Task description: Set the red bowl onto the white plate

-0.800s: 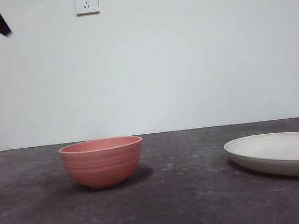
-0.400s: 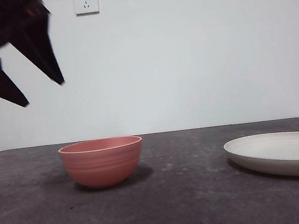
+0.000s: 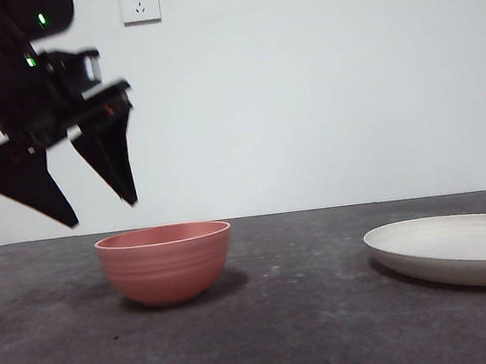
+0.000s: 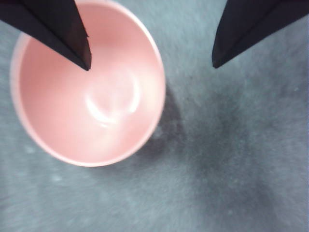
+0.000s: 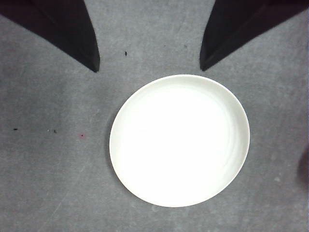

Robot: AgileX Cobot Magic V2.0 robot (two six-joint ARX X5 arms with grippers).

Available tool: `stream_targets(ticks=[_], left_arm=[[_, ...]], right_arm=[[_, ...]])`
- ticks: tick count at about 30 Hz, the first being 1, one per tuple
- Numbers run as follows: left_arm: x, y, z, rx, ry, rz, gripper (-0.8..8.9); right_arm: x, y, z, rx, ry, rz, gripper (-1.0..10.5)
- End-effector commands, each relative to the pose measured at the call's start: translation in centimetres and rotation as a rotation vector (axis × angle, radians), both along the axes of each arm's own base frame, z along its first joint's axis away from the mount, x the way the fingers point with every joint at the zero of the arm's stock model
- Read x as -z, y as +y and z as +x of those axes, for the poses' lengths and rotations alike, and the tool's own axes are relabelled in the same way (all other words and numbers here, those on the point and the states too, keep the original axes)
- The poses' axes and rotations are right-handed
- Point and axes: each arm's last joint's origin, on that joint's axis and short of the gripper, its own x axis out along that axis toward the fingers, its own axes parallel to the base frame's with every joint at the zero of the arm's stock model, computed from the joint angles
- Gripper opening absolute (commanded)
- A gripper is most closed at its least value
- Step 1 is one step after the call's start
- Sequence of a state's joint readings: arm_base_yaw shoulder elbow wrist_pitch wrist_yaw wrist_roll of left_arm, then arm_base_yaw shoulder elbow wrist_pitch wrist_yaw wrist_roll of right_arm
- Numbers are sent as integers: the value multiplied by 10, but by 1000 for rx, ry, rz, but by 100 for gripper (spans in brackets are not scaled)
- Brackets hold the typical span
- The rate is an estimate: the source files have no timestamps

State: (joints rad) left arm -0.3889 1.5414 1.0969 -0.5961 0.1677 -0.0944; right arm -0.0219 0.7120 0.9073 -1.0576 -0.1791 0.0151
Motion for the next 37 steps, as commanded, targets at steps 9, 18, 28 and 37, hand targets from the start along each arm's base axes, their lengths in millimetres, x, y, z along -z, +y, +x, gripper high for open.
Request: stream_targets(ticks=[9, 18, 28, 37], left_arm=[[29, -12, 21, 22, 30, 24, 398], [35, -13, 22, 24, 53, 33, 270], [43, -14, 24, 24, 81, 44, 9], [15, -23, 32, 2, 19, -5, 9]], right_arm=[[-5, 0, 1, 10, -18, 3, 330], [-5, 0, 1, 10, -18, 4, 330], [-5, 0, 1, 10, -19, 4, 330], [-5, 0, 1, 10, -20, 3, 330]])
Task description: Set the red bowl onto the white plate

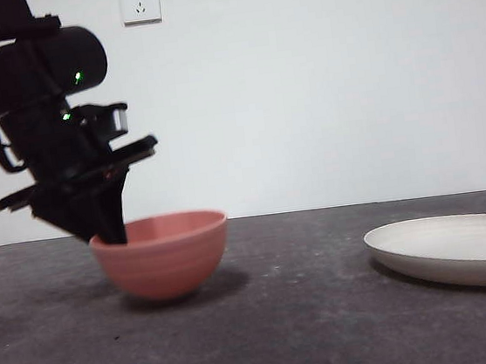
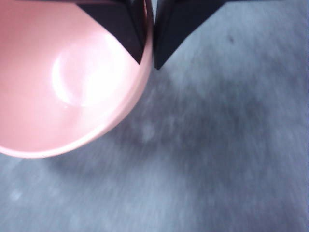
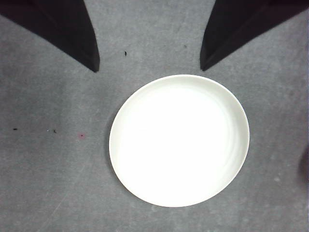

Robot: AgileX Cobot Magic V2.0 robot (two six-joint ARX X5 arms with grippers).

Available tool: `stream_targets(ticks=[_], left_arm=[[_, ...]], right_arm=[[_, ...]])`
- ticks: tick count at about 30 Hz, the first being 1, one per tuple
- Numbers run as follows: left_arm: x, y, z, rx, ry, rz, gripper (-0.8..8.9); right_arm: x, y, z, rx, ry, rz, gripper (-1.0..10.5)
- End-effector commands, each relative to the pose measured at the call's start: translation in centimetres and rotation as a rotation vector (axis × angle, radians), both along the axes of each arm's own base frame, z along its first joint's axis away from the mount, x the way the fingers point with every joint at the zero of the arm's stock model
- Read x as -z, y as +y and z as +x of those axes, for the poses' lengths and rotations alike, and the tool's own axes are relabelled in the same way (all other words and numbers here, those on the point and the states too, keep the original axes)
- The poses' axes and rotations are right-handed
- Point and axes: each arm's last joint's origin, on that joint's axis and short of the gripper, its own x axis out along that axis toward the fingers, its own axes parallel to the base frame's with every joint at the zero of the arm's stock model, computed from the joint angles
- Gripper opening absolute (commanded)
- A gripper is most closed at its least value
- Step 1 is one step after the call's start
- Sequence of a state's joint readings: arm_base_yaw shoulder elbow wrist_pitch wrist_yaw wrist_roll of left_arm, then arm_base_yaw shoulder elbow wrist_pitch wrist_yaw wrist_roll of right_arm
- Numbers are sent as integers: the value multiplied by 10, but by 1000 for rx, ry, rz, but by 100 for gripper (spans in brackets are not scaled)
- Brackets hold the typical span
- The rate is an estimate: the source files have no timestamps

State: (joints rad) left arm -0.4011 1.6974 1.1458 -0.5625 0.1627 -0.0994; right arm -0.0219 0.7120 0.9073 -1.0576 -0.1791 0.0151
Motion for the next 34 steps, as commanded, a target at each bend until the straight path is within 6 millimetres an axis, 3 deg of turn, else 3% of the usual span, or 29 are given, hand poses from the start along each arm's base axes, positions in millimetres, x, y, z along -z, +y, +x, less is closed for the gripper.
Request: stream_targets(ticks=[1, 7, 13, 18, 25, 34], left_arm=[[-25, -12, 9, 3, -70, -46, 9], [-70, -46, 12, 74, -207, -148, 9], [-87, -87, 9, 128, -275, -240, 10], [-81, -129, 11, 205, -265, -251, 9], [-54, -191, 16, 305, -199, -221, 9], [-23, -240, 20, 381, -143, -176, 9]], right_arm=[[-5, 0, 1, 10, -20, 3, 330], [-6, 0, 2, 10, -29, 4, 330], [-6, 0, 3, 20, -40, 12, 330], [-6, 0, 3, 21, -39, 13, 330], [-6, 0, 3, 24, -38, 16, 330], [-6, 0, 3, 27, -37, 18, 330]])
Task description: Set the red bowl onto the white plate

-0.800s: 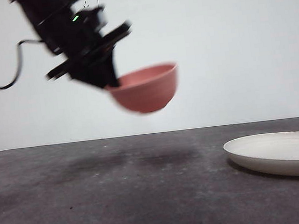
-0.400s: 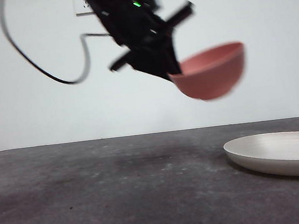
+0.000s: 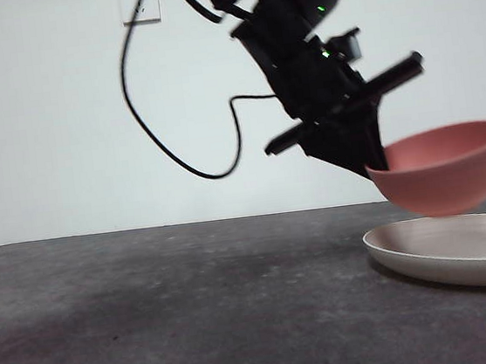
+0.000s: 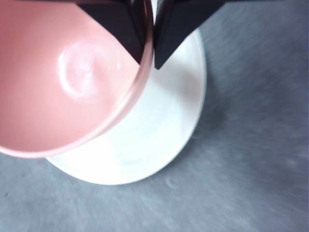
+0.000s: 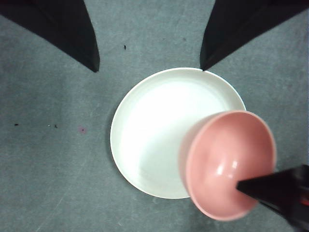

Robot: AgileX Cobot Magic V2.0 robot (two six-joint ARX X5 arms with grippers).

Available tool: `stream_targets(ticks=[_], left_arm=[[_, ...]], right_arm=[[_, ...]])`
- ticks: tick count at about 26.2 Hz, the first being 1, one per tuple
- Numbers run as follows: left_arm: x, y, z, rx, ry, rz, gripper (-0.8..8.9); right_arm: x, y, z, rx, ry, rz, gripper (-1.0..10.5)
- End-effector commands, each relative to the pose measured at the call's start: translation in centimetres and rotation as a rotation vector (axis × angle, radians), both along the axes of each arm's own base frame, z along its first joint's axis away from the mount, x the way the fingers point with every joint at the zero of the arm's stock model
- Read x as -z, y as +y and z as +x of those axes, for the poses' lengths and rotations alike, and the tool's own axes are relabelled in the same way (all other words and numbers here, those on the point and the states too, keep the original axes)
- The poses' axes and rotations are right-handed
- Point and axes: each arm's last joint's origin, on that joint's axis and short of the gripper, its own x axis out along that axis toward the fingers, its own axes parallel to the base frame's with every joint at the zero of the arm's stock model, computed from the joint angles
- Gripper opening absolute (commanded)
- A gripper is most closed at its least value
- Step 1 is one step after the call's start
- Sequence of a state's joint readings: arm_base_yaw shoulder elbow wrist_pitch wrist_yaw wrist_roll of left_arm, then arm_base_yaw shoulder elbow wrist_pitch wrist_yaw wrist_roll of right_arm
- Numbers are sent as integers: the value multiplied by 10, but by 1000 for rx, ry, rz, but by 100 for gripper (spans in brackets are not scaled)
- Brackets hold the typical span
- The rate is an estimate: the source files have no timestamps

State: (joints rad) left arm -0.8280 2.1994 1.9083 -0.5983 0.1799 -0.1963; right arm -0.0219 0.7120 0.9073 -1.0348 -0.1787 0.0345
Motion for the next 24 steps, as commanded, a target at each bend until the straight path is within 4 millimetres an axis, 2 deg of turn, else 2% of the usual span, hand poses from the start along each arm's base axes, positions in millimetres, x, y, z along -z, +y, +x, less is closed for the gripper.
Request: stream_targets(ticks=[1, 11, 15, 16, 19, 20, 24], left_arm=[[7, -15, 1, 29, -8, 5, 9], [42, -26, 0, 57, 36, 80, 9], [42, -28, -2, 73, 29, 84, 16], [42, -29, -3, 76, 29, 85, 57], [42, -29, -3, 77, 30, 84, 284], [42, -29, -3, 77, 29, 83, 315], [26, -29, -3, 87, 22, 59, 319]], right_arm=[[-5, 0, 1, 12, -17, 6, 330], [-5, 0, 1, 12, -18, 6, 330], [-5, 0, 1, 12, -19, 6, 330], [-5, 0, 1, 12, -19, 6, 330], [-5, 0, 1, 12, -18, 6, 330], [-5, 0, 1, 12, -18, 6, 330], [-5, 0, 1, 12, -18, 6, 330]])
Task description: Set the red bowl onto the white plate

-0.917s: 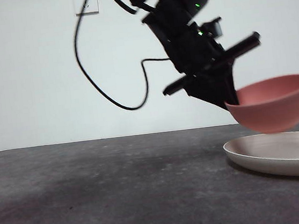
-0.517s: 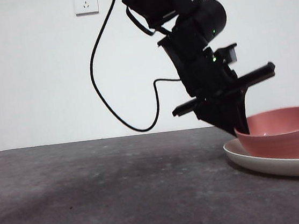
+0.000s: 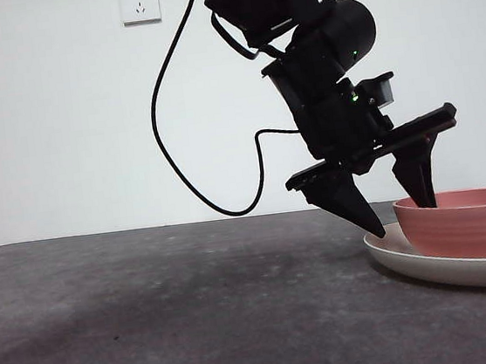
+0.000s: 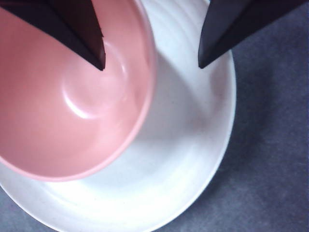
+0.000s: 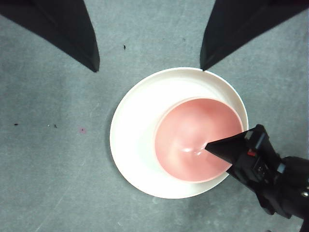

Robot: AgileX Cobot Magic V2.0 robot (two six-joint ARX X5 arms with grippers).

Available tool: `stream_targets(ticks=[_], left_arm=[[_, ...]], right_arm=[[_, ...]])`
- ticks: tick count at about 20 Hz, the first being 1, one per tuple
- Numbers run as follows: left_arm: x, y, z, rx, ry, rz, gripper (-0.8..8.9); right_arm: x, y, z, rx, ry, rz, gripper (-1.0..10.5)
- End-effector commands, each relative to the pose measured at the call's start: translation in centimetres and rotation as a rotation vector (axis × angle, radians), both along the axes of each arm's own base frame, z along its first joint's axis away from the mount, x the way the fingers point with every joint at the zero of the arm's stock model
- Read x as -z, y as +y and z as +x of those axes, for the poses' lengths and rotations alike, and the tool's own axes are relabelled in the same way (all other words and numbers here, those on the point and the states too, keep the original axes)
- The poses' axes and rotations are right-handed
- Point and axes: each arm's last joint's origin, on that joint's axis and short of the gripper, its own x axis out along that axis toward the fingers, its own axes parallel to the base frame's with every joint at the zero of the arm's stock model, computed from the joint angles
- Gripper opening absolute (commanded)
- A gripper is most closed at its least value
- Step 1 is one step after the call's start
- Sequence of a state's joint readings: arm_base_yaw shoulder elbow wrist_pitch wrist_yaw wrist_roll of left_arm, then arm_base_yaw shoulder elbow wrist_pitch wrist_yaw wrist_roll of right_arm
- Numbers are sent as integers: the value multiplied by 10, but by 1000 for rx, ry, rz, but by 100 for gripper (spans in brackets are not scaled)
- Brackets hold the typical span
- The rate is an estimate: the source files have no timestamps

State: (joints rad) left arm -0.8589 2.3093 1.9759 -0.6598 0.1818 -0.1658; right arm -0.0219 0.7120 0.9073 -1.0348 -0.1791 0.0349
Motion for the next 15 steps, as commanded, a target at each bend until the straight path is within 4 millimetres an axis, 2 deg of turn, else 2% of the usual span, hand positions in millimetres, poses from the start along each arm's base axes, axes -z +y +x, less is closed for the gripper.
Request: stream_targets(ticks=[1, 4, 7, 12, 15], left_arm=[[-17, -8, 0, 35, -42, -36, 319], [-55, 2, 0, 39, -101, -82, 319], [-101, 27, 0, 3, -156, -138, 318], [-180, 99, -1, -108, -240, -201, 317], [-214, 145, -10, -150, -282, -184, 315]], right_arm=[[-5, 0, 1, 12, -18, 6, 330], [-5, 0, 1, 12, -19, 6, 330], [-5, 0, 1, 12, -19, 6, 330], [-5, 0, 1, 12, -22, 6, 330], [-6, 0, 2, 12, -28, 5, 330]])
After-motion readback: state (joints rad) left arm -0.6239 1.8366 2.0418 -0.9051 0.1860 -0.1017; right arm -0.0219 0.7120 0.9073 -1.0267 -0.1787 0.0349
